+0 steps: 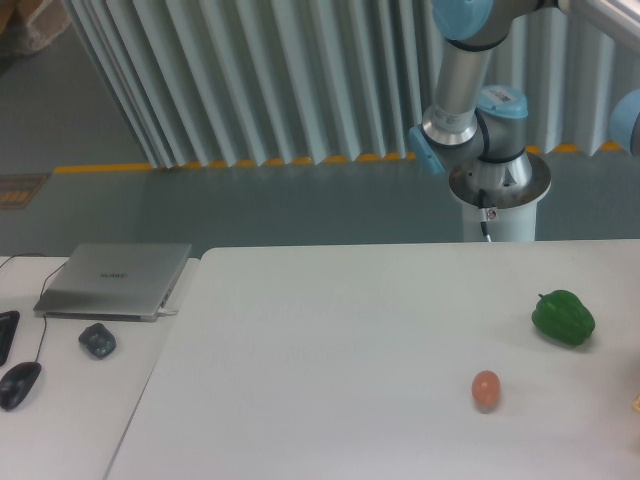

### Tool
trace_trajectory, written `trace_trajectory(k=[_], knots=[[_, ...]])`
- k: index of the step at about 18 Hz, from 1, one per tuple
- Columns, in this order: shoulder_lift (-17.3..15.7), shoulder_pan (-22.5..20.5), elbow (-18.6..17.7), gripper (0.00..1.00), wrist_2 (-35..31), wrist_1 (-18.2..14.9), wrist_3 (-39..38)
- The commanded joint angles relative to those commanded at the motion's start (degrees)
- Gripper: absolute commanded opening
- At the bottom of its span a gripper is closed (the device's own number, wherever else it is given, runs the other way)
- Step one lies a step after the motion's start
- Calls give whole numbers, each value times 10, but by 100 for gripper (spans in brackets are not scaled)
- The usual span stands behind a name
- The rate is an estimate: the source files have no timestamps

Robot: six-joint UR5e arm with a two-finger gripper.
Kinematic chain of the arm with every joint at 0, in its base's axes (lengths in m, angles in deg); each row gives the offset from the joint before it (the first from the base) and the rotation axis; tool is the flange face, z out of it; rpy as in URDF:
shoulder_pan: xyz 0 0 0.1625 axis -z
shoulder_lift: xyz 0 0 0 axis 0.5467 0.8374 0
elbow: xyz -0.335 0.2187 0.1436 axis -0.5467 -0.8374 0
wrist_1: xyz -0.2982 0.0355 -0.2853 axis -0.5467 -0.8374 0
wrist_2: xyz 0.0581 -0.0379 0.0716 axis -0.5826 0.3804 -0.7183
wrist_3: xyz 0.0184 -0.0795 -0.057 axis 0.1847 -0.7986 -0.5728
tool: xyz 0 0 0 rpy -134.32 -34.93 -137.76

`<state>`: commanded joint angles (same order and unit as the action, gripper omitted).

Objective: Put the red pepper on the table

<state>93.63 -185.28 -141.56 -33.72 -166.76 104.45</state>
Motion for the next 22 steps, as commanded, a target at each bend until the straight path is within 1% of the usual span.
trace_trajectory(k=[5,7,9,10,13,14,15,16,17,19,21,22], knots=[[-4,2,-1,100,4,-1,1],[0,1,-3,100,3,-1,0],[-2,-5,-20,100,13,3,-7],[-10,-20,-28,100,18,4,-3],[-15,-23,-27,100,18,5,-4],[-15,-24,-28,100,18,12,-2],[-17,-25,-39,100,24,34,0],[-17,-26,-44,100,27,46,-3],[-19,-26,-49,100,44,54,-14],[-23,-34,-43,100,55,54,-44],[-23,-42,-36,100,31,49,-35],[-24,-46,-33,100,-30,49,21]])
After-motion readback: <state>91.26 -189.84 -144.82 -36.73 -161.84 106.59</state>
